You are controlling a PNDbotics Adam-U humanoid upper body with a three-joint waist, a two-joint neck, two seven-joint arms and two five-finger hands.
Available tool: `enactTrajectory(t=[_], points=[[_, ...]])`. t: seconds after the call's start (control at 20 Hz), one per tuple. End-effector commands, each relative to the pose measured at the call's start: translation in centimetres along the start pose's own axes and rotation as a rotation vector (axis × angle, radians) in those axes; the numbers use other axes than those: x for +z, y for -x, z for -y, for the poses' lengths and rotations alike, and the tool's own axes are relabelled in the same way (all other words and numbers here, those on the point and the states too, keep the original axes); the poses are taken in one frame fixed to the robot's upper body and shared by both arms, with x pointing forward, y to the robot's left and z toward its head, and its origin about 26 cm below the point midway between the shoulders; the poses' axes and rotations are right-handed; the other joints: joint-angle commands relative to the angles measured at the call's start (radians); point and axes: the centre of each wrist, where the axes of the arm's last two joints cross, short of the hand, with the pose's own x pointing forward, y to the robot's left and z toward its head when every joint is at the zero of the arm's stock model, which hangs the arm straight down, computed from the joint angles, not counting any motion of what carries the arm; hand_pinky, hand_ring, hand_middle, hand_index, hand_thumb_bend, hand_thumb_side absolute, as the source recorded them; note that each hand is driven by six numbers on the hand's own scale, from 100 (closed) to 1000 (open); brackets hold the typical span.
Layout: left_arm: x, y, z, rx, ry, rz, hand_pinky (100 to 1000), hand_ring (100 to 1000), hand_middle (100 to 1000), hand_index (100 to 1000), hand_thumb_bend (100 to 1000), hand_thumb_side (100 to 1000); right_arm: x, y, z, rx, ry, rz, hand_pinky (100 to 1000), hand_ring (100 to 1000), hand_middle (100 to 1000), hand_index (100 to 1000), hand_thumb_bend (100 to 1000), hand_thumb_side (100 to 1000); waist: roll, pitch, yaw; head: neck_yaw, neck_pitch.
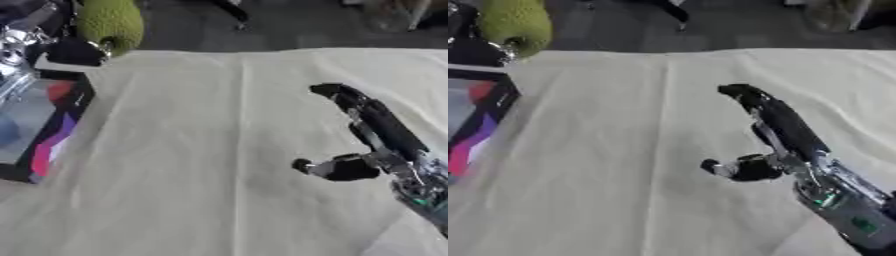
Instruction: Pick up the objects with one hand, pass them to the other hand, and then place them into the box on the other side of the table.
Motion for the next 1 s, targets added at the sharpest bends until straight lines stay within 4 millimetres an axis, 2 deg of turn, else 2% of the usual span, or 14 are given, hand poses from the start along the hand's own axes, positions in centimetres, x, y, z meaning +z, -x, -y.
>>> enactTrajectory(t=[0.05,0.45,0.75,0.8,0.85,0.9,0.95,1.0], points=[[-1.1,2.1,-2.8,-0.008,-0.128,-0.033,599,454,285,436,103,100,0.1,0.6,1.3,0.067,0.03,0.051,829,900,852,931,675,297,-0.019,-0.004,-0.007,0.028,-0.015],[-3.7,8.1,-4.9,-0.026,-0.299,-0.168,609,465,288,437,137,100,1.1,1.1,0.9,0.066,0.079,0.073,820,895,850,930,670,292,-0.032,0.012,-0.018,0.06,-0.018],[-4.5,11.4,-4.9,-0.101,-0.29,-0.233,642,504,357,498,204,100,1.6,1.0,0.5,0.053,0.105,0.046,803,879,837,921,657,283,-0.038,0.018,-0.022,0.062,-0.021],[-4.6,11.8,-4.8,-0.116,-0.282,-0.246,661,539,408,546,249,100,1.6,1.0,0.4,0.05,0.108,0.045,803,879,837,921,657,282,-0.038,0.018,-0.023,0.063,-0.023],[-4.7,12.1,-4.8,-0.134,-0.278,-0.256,696,585,472,616,338,100,1.6,1.0,0.4,0.048,0.111,0.045,802,878,836,921,657,281,-0.039,0.019,-0.023,0.064,-0.024],[-4.8,12.4,-4.8,-0.157,-0.273,-0.26,741,636,515,675,492,128,1.6,1.0,0.4,0.046,0.114,0.044,801,878,836,920,656,280,-0.039,0.019,-0.023,0.064,-0.025],[-4.8,12.6,-4.6,-0.194,-0.265,-0.258,754,671,541,707,632,231,1.6,1.0,0.4,0.045,0.116,0.043,801,877,836,920,655,280,-0.039,0.019,-0.024,0.064,-0.026],[-4.7,12.8,-4.5,-0.242,-0.253,-0.256,779,740,604,766,796,396,1.6,1.0,0.3,0.044,0.118,0.041,798,877,836,921,656,279,-0.038,0.018,-0.024,0.063,-0.026]])
